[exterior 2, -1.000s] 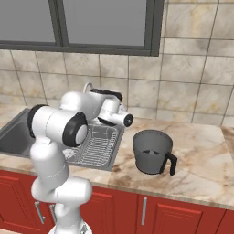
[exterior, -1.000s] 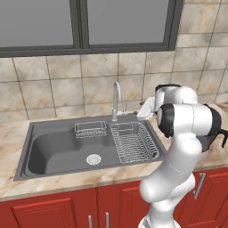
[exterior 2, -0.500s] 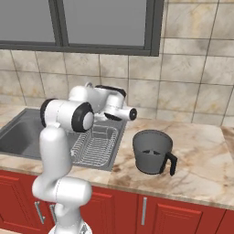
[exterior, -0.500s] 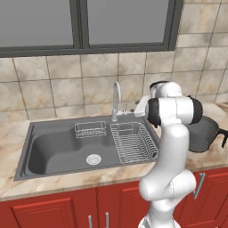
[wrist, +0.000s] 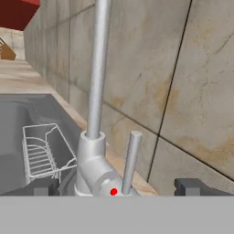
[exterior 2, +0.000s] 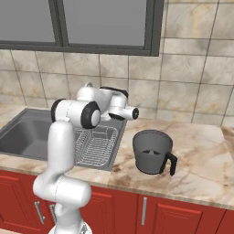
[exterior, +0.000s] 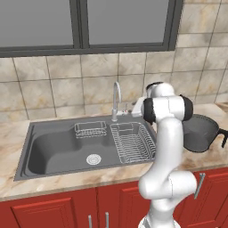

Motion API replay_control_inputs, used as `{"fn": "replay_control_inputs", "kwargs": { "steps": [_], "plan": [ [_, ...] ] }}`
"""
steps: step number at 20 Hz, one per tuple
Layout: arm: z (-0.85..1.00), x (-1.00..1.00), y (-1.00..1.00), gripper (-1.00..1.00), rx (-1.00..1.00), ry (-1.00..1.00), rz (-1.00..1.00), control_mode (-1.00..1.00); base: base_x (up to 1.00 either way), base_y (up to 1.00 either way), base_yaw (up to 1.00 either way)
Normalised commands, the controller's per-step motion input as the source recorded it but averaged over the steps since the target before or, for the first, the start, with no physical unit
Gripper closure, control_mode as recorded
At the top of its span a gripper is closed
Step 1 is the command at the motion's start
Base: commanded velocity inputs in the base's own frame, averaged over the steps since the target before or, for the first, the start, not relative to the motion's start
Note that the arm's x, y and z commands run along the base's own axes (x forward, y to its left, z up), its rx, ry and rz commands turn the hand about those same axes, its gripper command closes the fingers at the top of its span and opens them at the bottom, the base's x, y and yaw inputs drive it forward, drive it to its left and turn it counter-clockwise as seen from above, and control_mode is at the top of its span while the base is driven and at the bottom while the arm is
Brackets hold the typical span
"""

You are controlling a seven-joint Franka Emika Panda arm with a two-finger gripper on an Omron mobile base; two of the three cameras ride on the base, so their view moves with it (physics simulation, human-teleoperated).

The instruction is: Turn on the sink faucet and place the jug under the water for a few seconds to fill it up.

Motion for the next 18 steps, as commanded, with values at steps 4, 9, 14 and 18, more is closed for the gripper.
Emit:
{"fn": "replay_control_inputs", "kwargs": {
  "steps": [4,9,14,18],
  "plan": [
    [-0.28,0.43,0.11,-1.00,0.00,0.00,0.03,-1.00,0.00,0.00,0.00],
    [-0.13,0.36,0.03,-1.00,0.00,0.00,0.04,-1.00,0.00,0.00,0.00],
    [-0.09,0.33,0.02,-1.00,0.00,0.00,0.05,-1.00,0.00,0.00,0.00],
    [0.00,0.11,0.07,-1.00,0.00,0.00,0.05,-1.00,0.00,0.00,0.00]
  ]
}}
